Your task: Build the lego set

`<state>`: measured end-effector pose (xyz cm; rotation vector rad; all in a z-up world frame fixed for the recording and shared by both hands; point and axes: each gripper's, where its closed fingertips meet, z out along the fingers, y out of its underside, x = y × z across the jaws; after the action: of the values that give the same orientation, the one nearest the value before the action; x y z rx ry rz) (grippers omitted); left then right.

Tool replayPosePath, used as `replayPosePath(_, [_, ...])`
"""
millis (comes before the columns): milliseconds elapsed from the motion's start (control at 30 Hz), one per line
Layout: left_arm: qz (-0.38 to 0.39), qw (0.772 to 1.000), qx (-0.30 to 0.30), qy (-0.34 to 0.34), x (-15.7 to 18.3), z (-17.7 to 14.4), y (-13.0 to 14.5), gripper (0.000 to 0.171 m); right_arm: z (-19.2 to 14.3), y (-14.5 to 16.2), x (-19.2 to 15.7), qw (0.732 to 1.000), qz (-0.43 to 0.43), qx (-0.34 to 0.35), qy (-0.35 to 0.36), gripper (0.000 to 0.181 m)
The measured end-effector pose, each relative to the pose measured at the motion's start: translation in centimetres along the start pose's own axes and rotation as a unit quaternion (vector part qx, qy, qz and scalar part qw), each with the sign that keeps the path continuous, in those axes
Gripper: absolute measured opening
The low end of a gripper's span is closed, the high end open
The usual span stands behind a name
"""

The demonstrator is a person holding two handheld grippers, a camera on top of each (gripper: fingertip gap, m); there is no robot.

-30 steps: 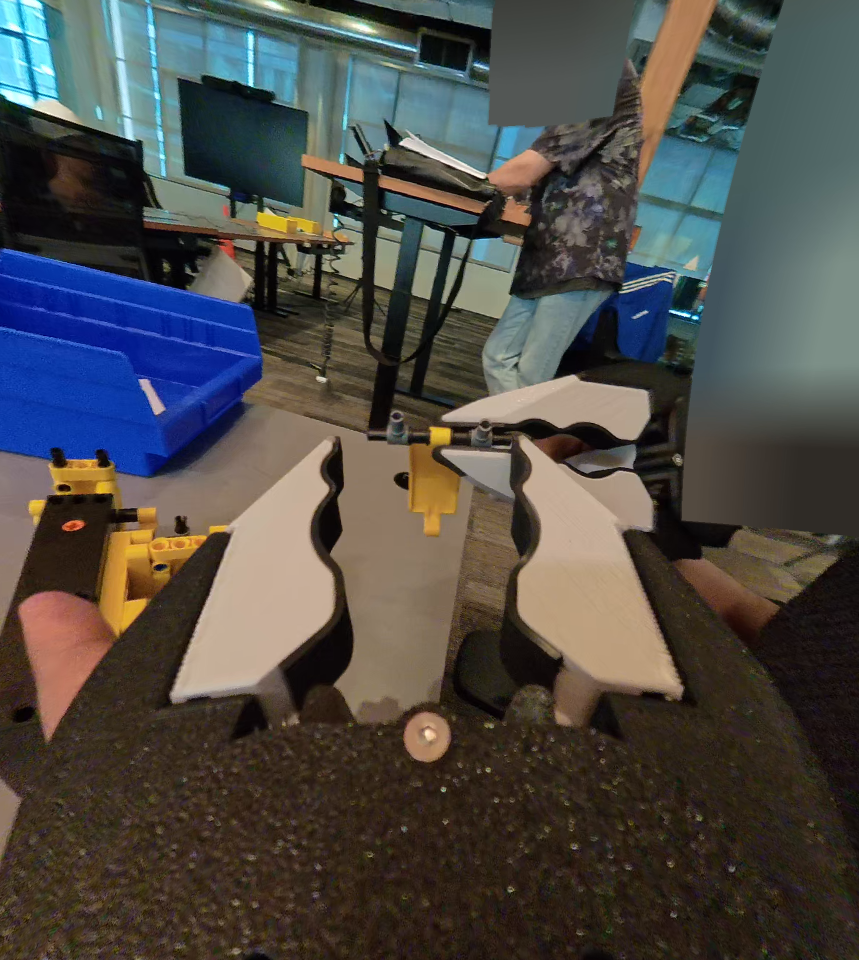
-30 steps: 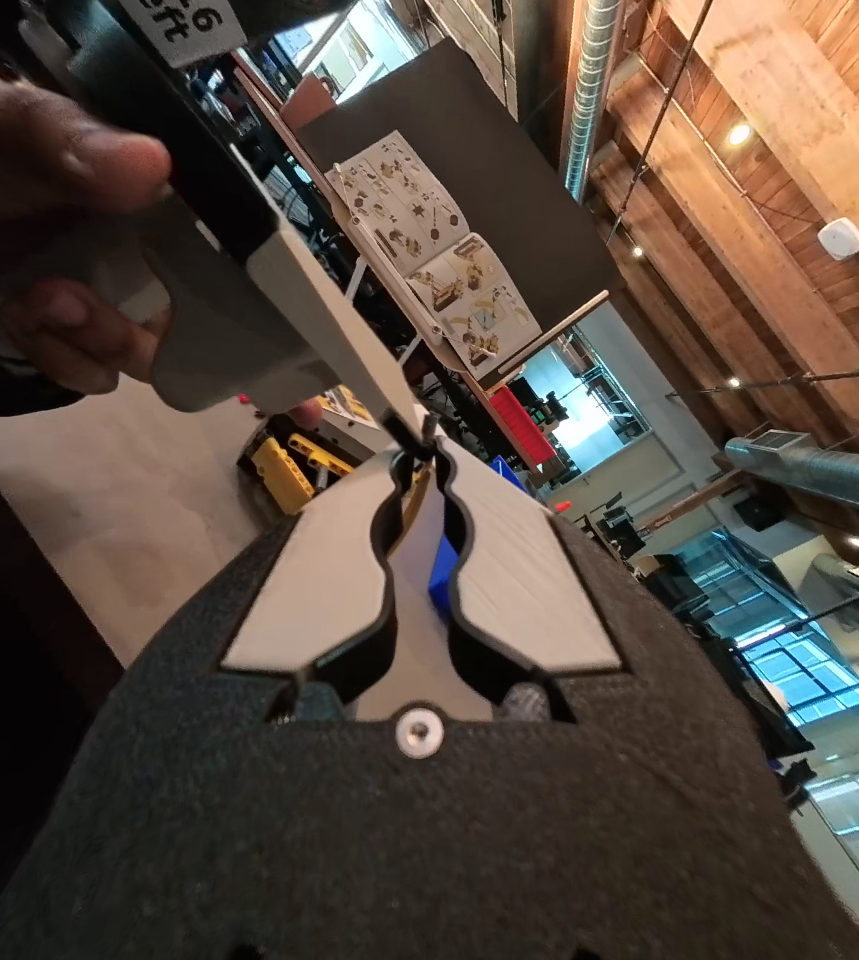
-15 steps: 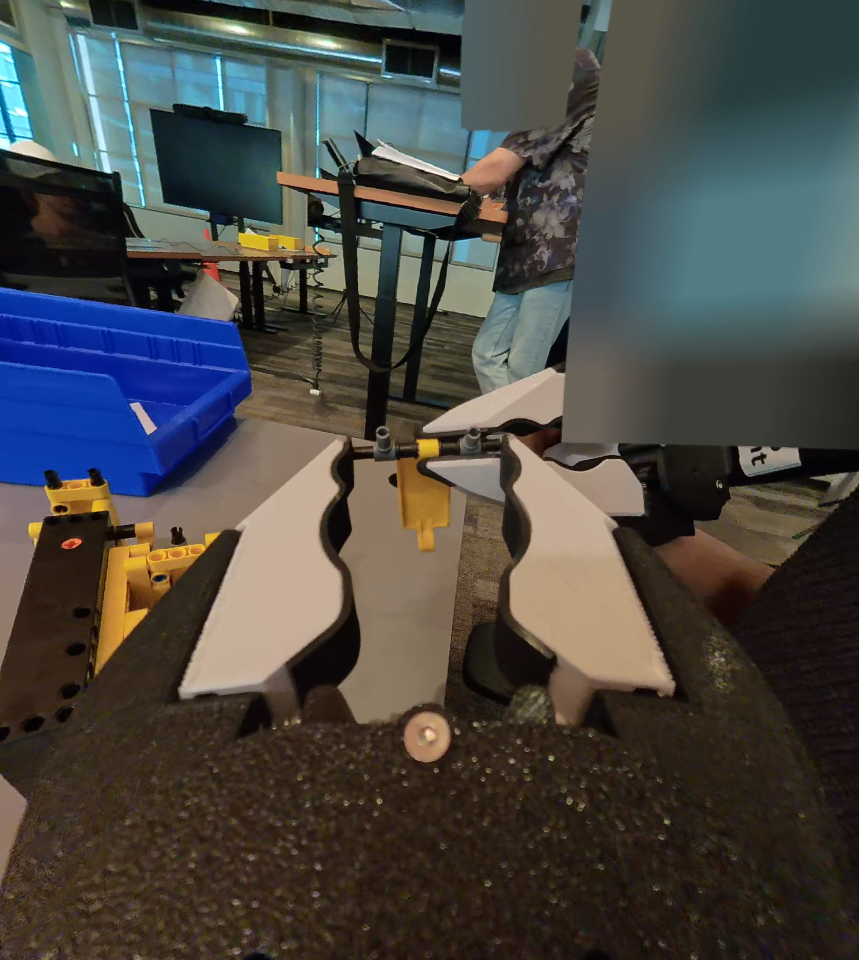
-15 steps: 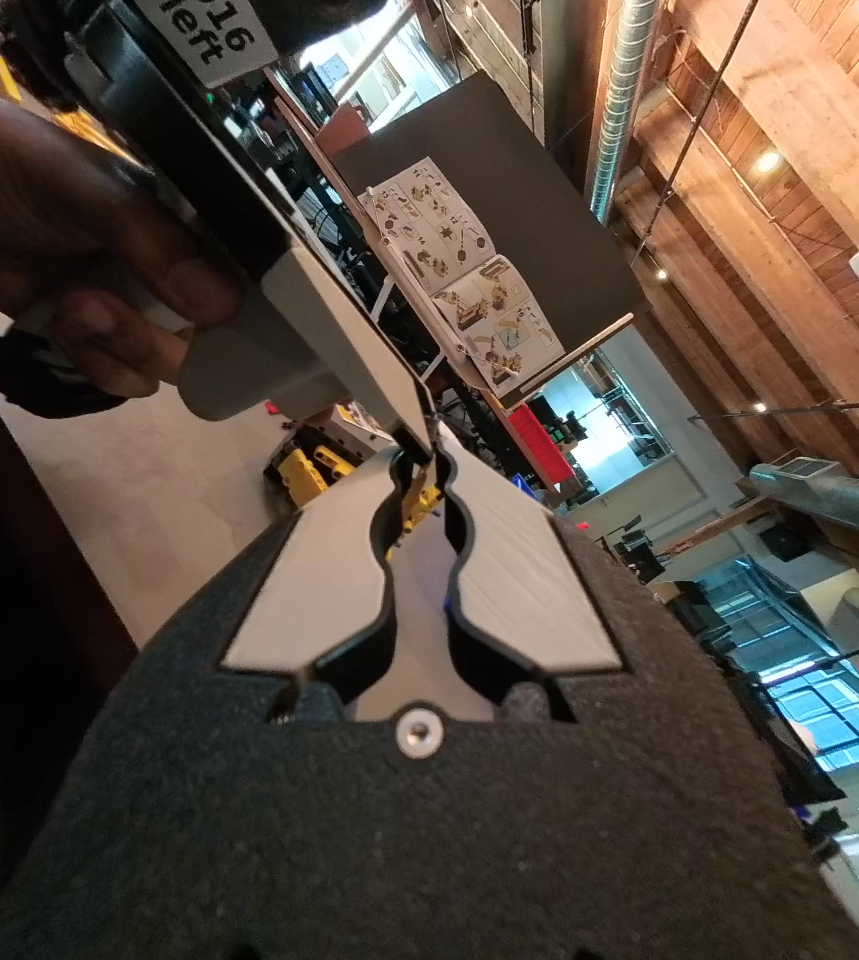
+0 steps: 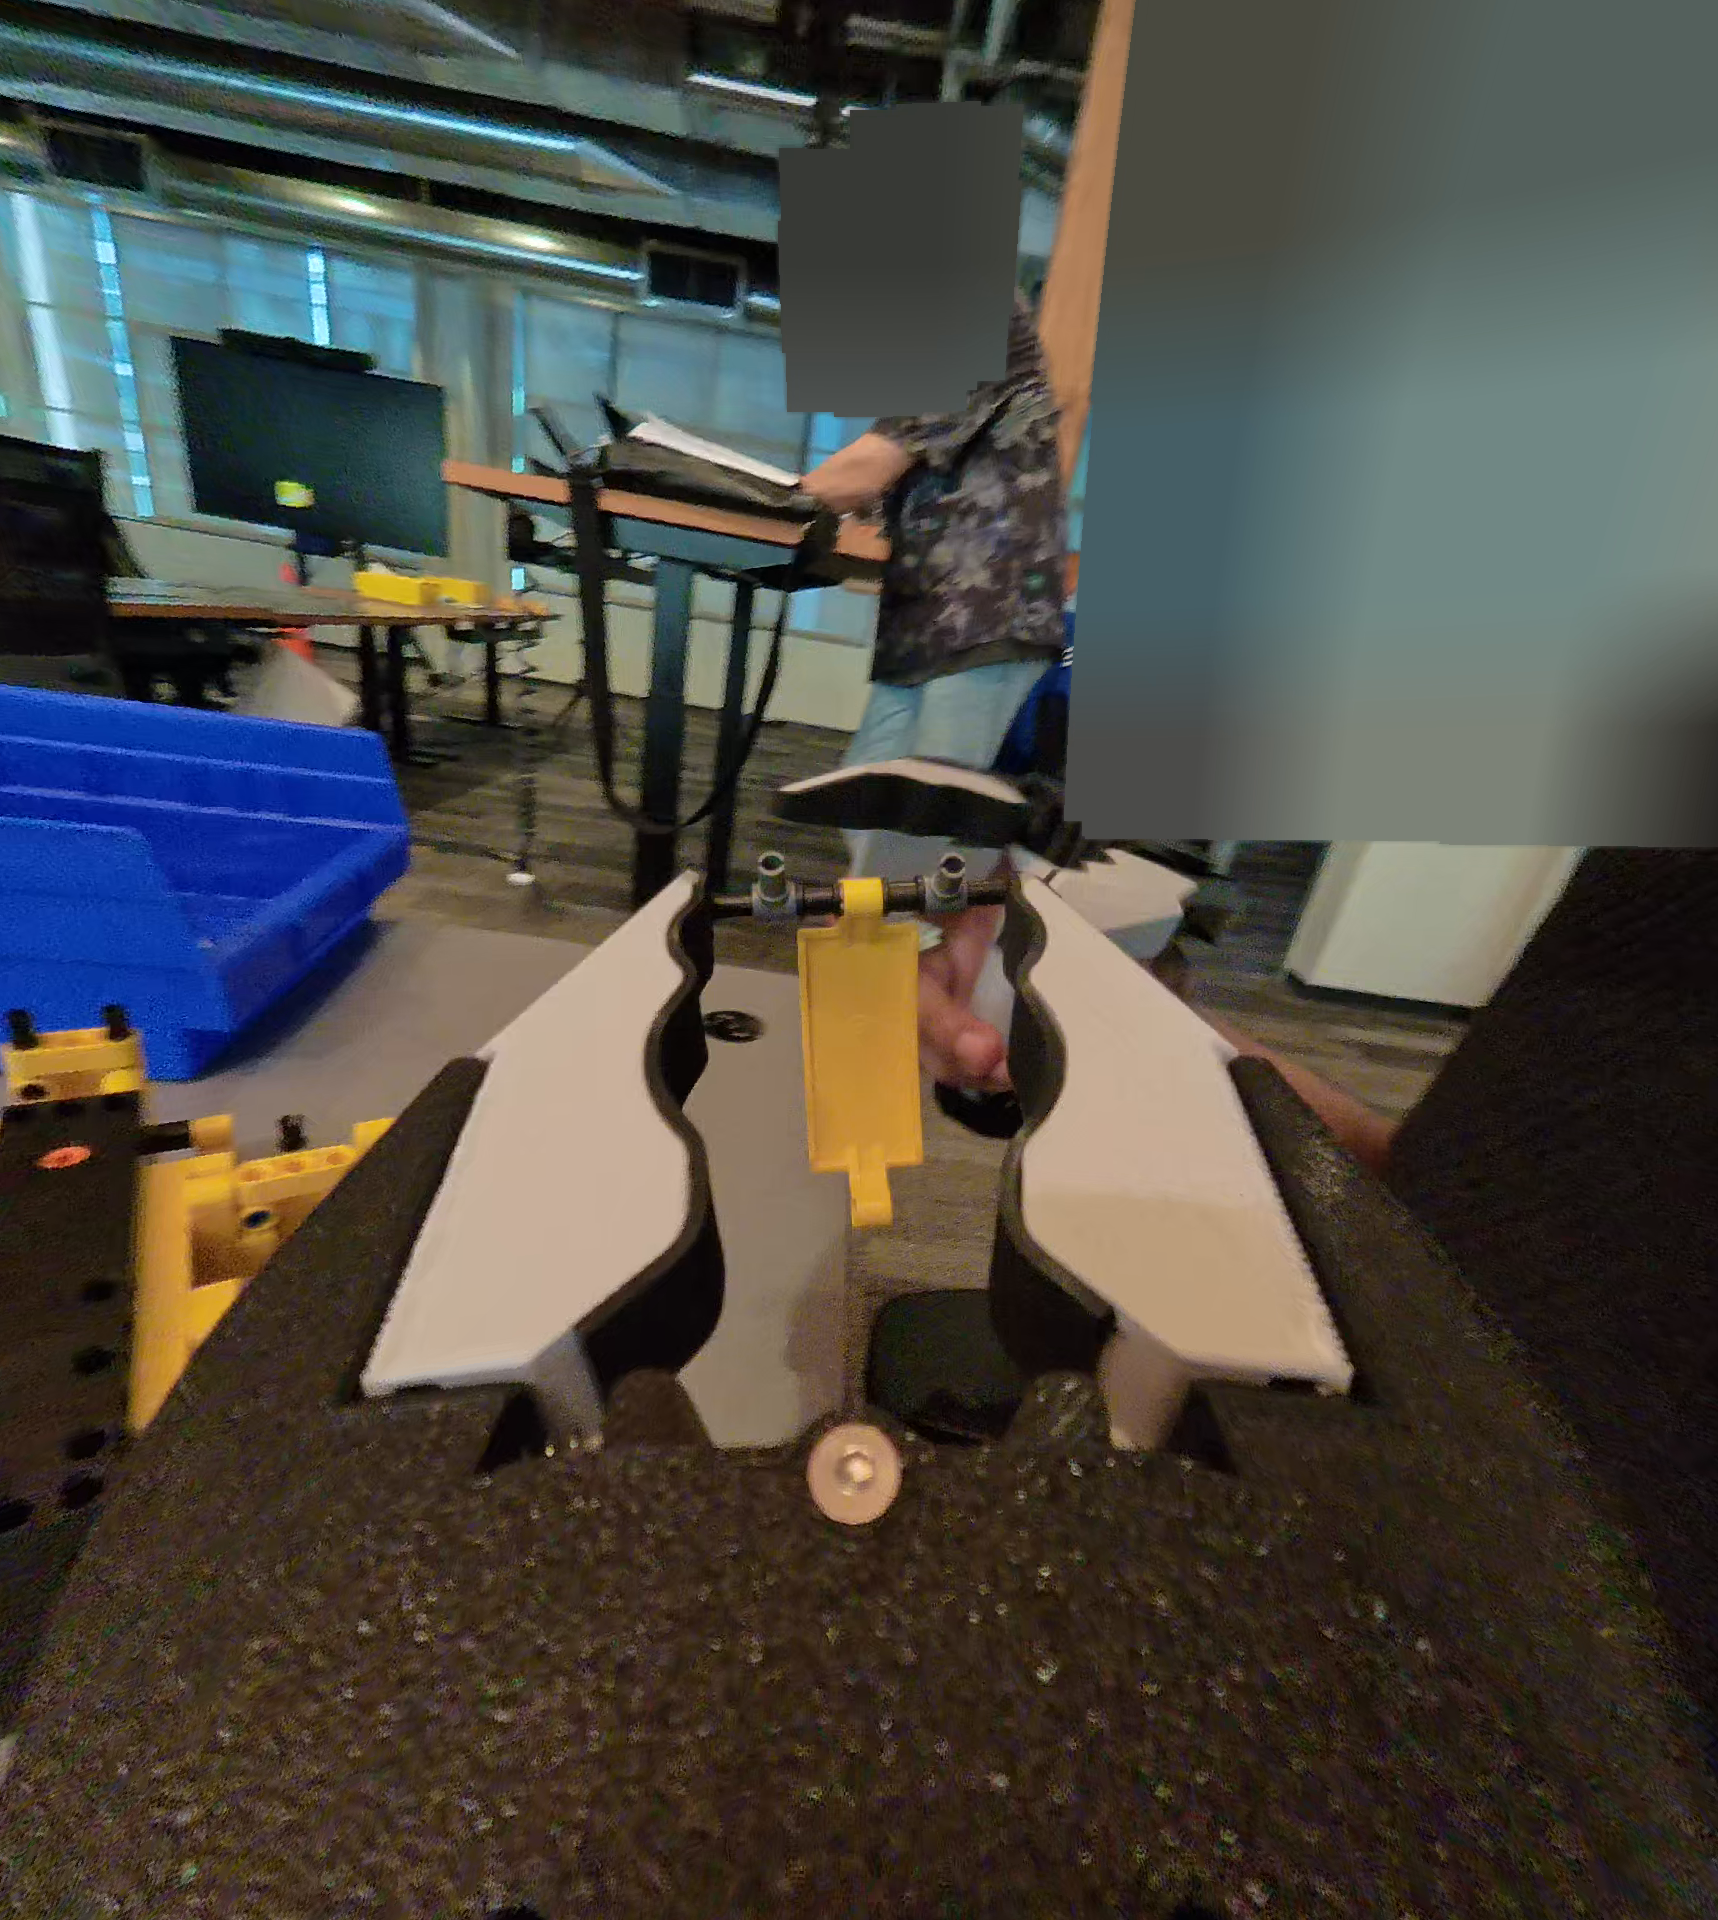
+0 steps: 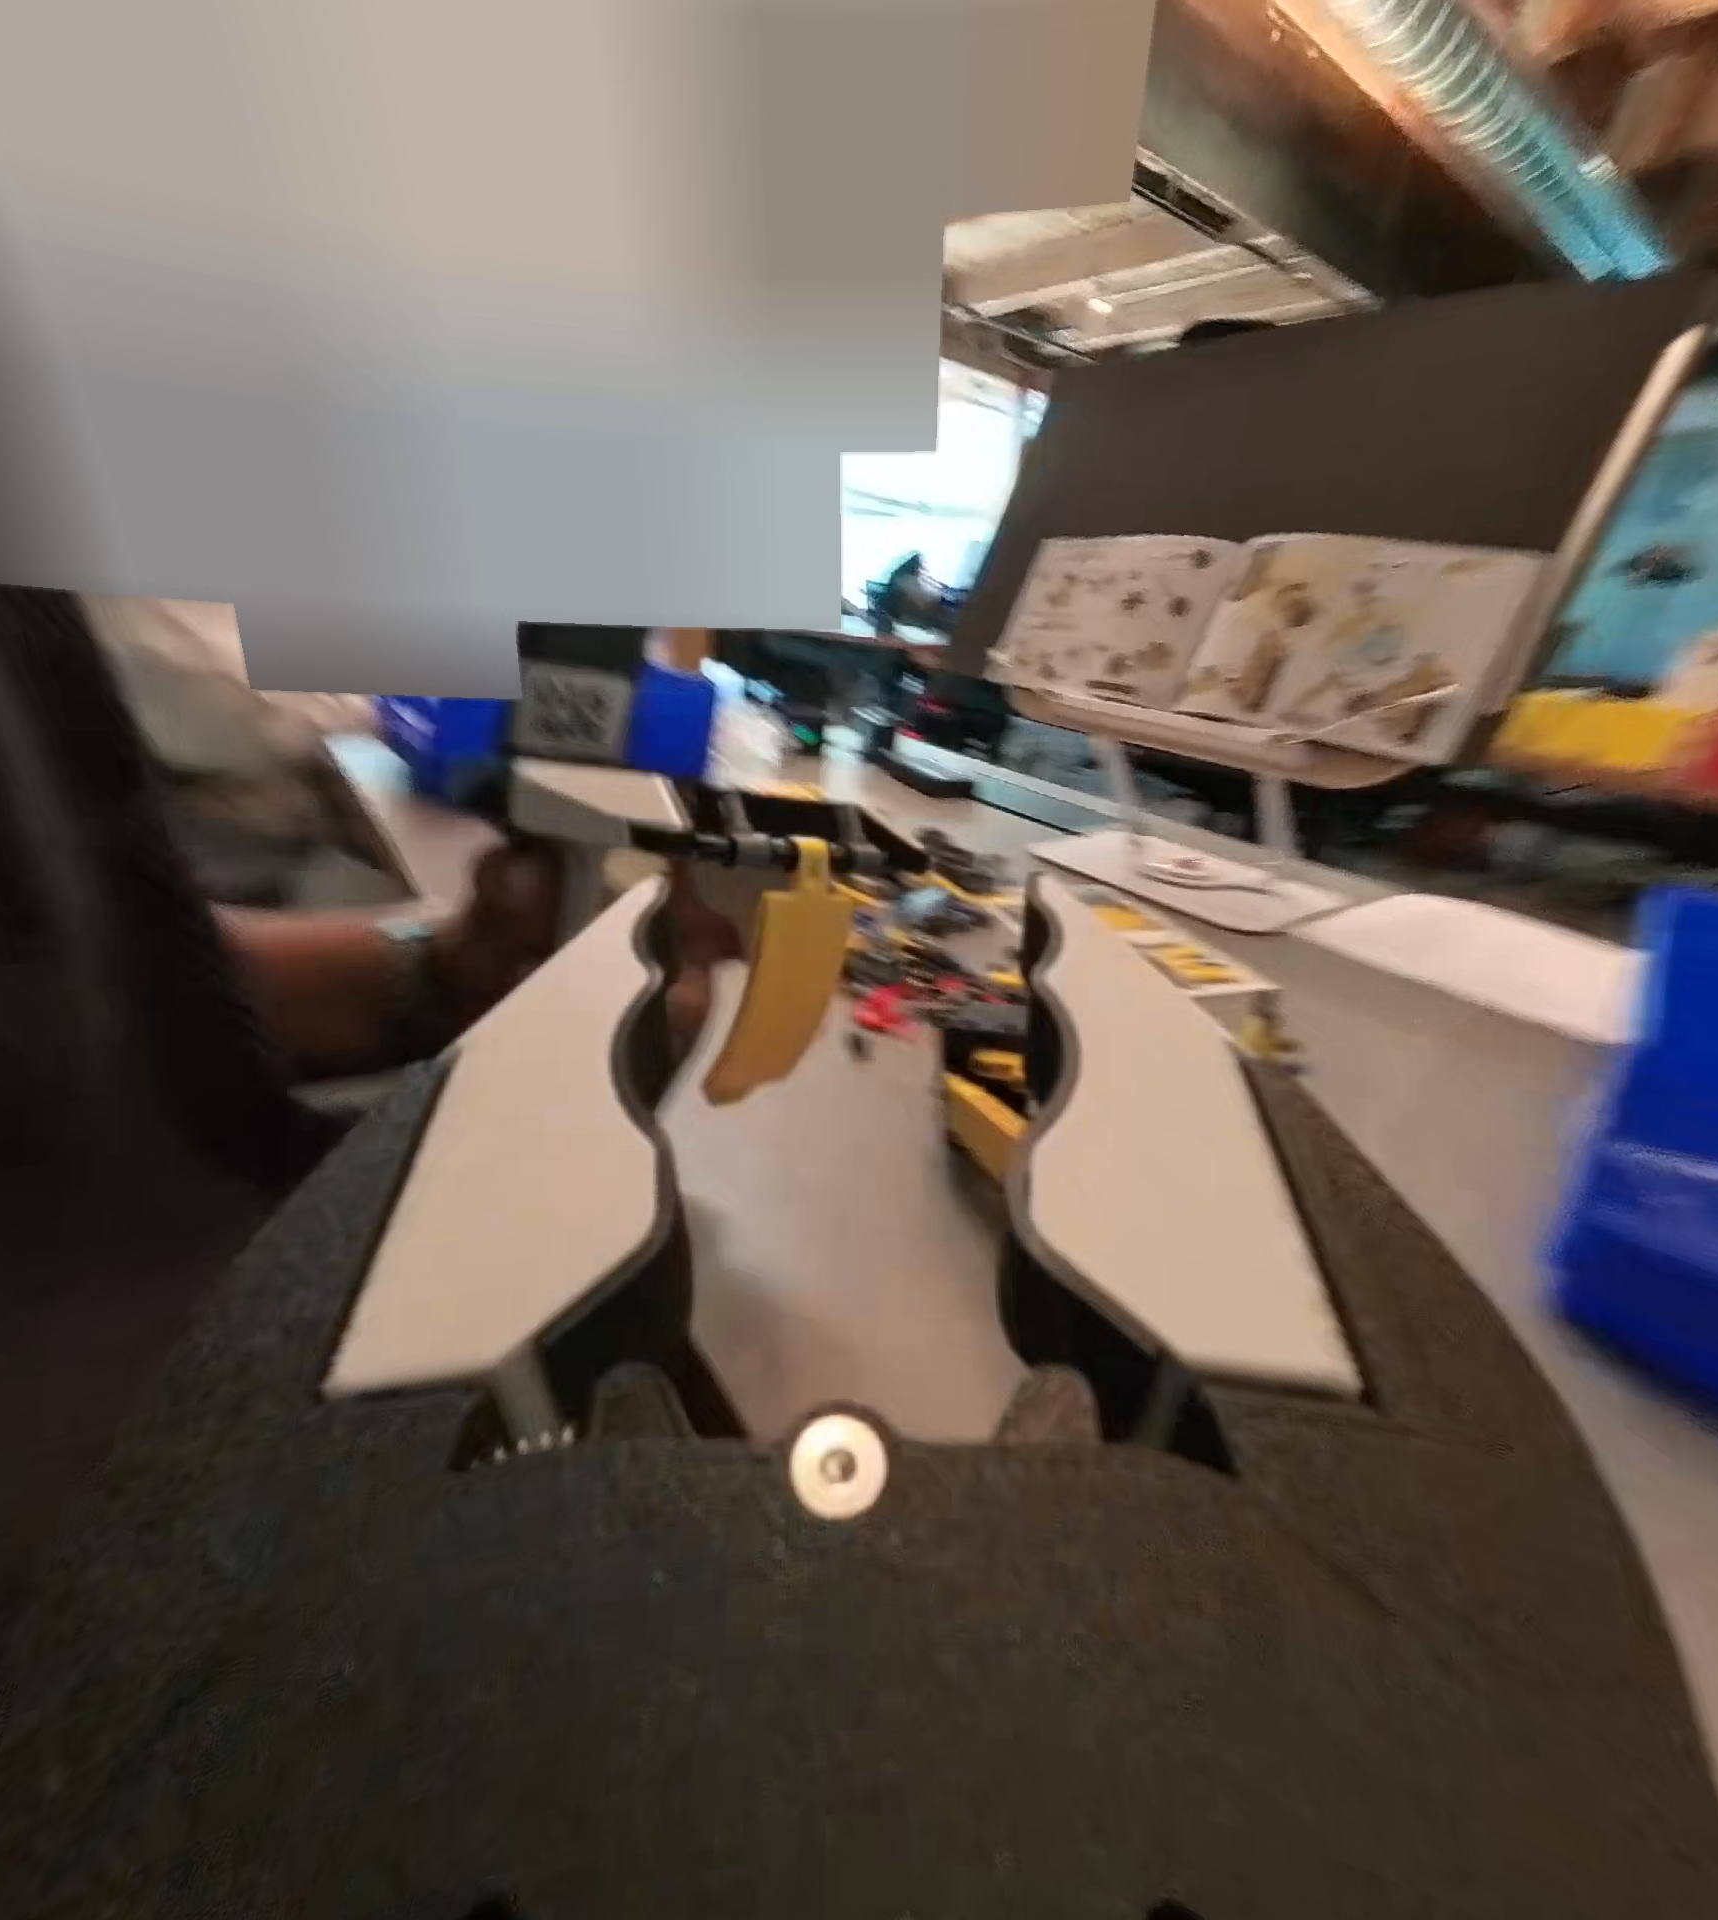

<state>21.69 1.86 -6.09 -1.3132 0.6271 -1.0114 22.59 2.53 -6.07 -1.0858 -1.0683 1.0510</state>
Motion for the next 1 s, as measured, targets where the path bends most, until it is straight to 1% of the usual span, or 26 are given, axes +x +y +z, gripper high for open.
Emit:
replayPosePath(67, [-0.019,1.000,0.007,0.024,0.5,-0.2,-0.1,0.055,-0.5,-0.8,-0.4,0.993,0.097,0.041,-0.056,0.071])
replayPosePath(133, [-0.027,0.999,0.014,0.042,0.9,-0.4,-0.3,0.055,-0.6,-1.0,-0.9,0.983,0.147,0.061,-0.094,0.072])
replayPosePath(300, [-0.046,0.995,0.034,0.083,1.9,-0.7,-0.7,0.055,0.6,0.1,-2.6,0.974,0.173,0.056,-0.137,0.072])
replayPosePath(433, [-0.058,0.992,0.049,0.097,2.2,-0.7,-1.0,0.055,1.6,0.5,-3.5,0.959,0.215,0.067,-0.172,0.072])
replayPosePath(500, [-0.056,0.993,0.043,0.096,2.3,-0.7,-0.7,0.055,1.9,0.5,-3.8,0.955,0.223,0.074,-0.181,0.063])
replayPosePath(567, [-0.051,0.994,0.038,0.091,2.2,-0.7,-0.5,0.055,2.1,0.4,-3.7,0.955,0.222,0.080,-0.179,0.049])
replayPosePath(667, [-0.053,0.995,0.037,0.076,1.7,-0.8,-0.3,0.055,2.2,0.5,-3.0,0.964,0.201,0.081,-0.153,0.024])
replayPosePath(800, [-0.069,0.996,0.023,0.056,0.8,-1.2,0.5,0.055,2.4,1.5,-2.3,0.973,0.189,0.040,-0.129,0.024])
replayPosePath(900, [-0.088,0.996,0.003,0.019,-0.5,-1.9,1.4,0.055,2.4,2.0,-1.4,0.982,0.161,0.017,-0.095,0.024])
replayPosePath(1000, [-0.135,0.991,-0.007,0.003,-1.1,-3.6,2.1,0.056,2.5,2.3,-1.0,0.990,0.116,-0.016,-0.076,0.024])
